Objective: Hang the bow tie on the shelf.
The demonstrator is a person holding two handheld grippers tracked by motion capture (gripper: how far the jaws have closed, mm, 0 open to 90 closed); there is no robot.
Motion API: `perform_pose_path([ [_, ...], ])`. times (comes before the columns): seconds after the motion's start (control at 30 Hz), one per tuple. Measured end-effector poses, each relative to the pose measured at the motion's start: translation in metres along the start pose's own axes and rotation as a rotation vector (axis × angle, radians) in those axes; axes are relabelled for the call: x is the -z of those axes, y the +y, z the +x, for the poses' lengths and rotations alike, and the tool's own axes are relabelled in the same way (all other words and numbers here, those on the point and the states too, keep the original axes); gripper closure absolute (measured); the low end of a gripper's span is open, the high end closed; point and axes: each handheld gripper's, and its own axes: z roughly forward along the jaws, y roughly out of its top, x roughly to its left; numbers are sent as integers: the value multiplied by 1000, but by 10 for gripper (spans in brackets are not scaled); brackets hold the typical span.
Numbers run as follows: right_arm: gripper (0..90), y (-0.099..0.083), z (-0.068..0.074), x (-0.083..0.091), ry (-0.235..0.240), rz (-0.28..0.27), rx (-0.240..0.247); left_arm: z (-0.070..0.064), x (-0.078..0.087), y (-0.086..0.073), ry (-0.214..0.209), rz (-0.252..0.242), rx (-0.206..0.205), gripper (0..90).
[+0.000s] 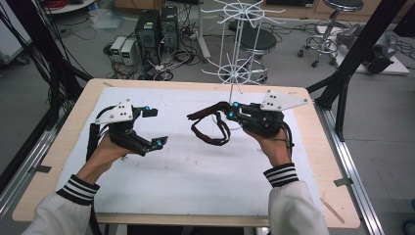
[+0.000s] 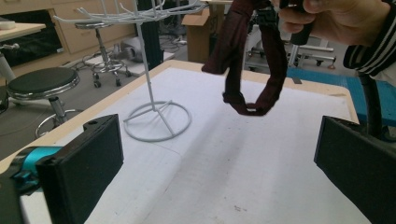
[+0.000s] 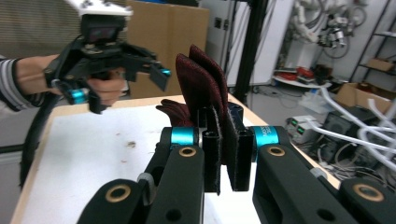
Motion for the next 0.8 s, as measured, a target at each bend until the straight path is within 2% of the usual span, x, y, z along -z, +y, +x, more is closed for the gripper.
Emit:
perform_pose_path([
  [0.03,867,0,-1,2,-13,-3,-5,0,1,0,8,10,-6,17],
  [0.13,868,-1,-7,9,-41,-26,-17,-1,5,-2,13,-19,-15,17],
  [0.47,867,-1,-24,27,-126,-71,-51,-3,15,-15,64,-45,-32,17],
  [0.8,867,0,-43,35,-185,-83,-71,-1,24,-26,73,-59,-23,17],
])
